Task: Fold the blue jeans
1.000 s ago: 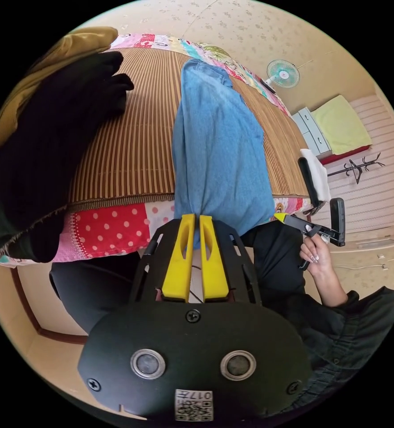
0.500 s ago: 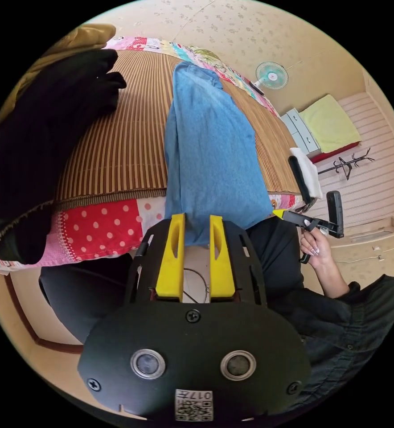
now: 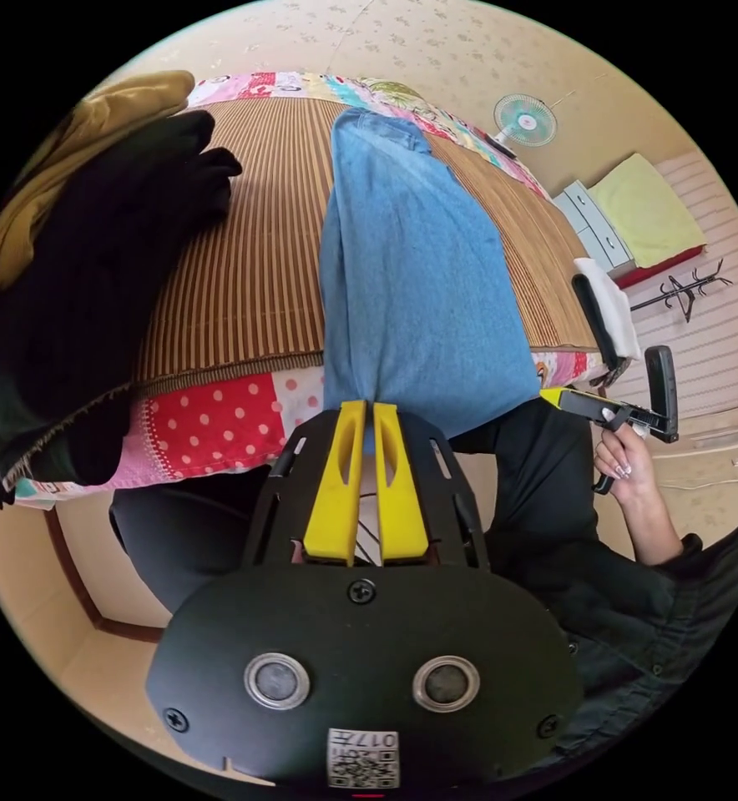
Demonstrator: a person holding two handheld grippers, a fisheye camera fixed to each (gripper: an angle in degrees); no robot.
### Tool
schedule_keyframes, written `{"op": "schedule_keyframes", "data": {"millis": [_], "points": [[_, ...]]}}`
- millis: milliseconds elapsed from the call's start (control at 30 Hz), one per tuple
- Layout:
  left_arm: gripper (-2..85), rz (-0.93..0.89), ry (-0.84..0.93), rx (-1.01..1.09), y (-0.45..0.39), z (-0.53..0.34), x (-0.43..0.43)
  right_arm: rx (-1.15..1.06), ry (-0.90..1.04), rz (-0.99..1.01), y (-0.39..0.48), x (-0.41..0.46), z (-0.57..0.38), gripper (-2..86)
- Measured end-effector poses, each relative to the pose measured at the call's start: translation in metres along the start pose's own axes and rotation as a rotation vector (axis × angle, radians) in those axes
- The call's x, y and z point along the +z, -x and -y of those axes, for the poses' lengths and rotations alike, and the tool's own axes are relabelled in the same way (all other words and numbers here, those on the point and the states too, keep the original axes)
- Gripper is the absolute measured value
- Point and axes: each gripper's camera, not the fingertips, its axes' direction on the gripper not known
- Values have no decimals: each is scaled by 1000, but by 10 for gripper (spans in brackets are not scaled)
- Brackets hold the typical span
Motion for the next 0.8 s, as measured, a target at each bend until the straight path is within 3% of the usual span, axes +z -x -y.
{"op": "schedule_keyframes", "data": {"millis": [200,500,667,800], "points": [[-2,80,-41,72,-27,-8,-17,17,-3,17,-3,-9,2,5],[-5,-43,-137,51,-27,-6,-66,26,-19,67,-11,-28,6,4],[-9,-106,-137,44,-6,-3,-106,75,-76,287,0,-59,-3,5],[-9,-38,-104,17,22,0,-103,54,-91,297,9,-60,-8,7]]}}
